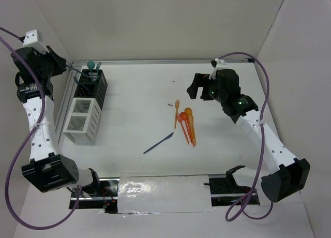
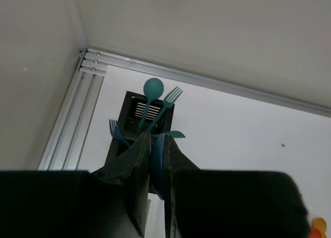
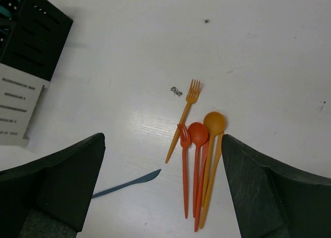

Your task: Sort the eating utensils into containers

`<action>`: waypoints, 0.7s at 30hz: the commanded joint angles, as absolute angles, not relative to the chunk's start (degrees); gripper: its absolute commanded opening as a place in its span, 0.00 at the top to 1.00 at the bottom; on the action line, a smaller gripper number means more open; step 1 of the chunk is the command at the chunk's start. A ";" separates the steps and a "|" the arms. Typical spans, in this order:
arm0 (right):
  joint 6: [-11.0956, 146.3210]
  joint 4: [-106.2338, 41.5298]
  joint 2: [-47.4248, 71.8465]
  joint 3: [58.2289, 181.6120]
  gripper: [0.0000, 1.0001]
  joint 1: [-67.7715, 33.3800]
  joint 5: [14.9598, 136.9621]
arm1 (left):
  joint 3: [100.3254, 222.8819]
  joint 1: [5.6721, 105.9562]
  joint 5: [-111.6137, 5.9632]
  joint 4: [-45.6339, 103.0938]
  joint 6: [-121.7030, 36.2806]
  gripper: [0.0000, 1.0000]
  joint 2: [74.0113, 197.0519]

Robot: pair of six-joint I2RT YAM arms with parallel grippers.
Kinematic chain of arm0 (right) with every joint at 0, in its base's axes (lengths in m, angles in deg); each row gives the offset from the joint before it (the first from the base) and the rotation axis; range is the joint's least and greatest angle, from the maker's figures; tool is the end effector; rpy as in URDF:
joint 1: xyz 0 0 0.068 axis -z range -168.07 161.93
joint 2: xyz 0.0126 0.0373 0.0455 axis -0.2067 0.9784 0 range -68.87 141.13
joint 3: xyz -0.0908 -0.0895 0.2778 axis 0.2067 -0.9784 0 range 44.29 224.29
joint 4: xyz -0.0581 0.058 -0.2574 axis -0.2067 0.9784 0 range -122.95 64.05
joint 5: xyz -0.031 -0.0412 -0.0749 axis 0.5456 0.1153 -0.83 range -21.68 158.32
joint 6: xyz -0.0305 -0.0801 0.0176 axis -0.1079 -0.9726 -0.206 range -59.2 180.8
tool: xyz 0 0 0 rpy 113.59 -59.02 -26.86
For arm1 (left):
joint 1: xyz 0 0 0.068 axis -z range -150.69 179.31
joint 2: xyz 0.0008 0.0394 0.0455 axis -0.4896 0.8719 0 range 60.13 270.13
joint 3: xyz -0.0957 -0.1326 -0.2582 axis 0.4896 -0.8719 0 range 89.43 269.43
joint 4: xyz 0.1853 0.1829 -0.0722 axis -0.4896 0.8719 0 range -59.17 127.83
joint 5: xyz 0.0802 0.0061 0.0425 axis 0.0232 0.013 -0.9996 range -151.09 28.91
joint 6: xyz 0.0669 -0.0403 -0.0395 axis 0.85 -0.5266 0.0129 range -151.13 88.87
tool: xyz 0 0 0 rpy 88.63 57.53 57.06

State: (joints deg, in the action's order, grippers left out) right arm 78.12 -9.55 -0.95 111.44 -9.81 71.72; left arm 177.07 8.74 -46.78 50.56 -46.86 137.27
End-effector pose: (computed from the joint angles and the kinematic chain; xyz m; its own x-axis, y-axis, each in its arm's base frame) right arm 0.2782 0.1159 0.3841 -0.4880 0.1254 -0.8638 -0.2877 0.9112 0.2948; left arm 0.3252 0.1016 0.4852 -0.1142 -0.3235 -0.9393 -0.1486 0.9404 -0.3058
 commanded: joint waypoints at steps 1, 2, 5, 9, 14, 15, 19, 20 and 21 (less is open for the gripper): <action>78.02 -10.97 0.29 112.14 0.00 -7.42 71.40 | 175.83 5.78 -45.97 47.63 -42.56 0.84 137.73; 78.02 -10.97 1.08 112.14 0.00 -6.97 71.40 | 175.57 3.93 -45.97 47.01 -41.95 0.84 137.73; 79.08 -11.50 2.06 111.53 0.00 -5.13 70.87 | 174.43 3.30 -46.67 44.29 -39.75 0.84 139.22; 79.52 -13.43 4.07 110.91 0.00 -4.77 70.35 | 173.55 3.21 -47.72 40.78 -39.13 0.84 142.73; 78.11 -14.49 7.15 110.91 0.00 -4.77 70.34 | 172.05 3.21 -49.75 35.68 -37.90 0.85 147.13; 78.03 -15.01 7.42 110.91 0.00 -4.68 69.82 | 171.79 3.12 -49.92 34.80 -37.29 0.85 148.27; 78.99 -16.24 8.30 110.38 0.00 -4.77 69.81 | 171.44 3.21 -51.24 33.12 -37.37 0.85 151.26; 79.25 -16.25 8.47 110.38 0.00 -4.77 69.81 | 170.74 3.21 -51.33 32.34 -37.20 0.85 151.62; 79.34 -16.77 8.56 109.86 0.00 -4.94 69.81 | 170.21 3.47 -50.72 31.81 -37.20 0.85 152.40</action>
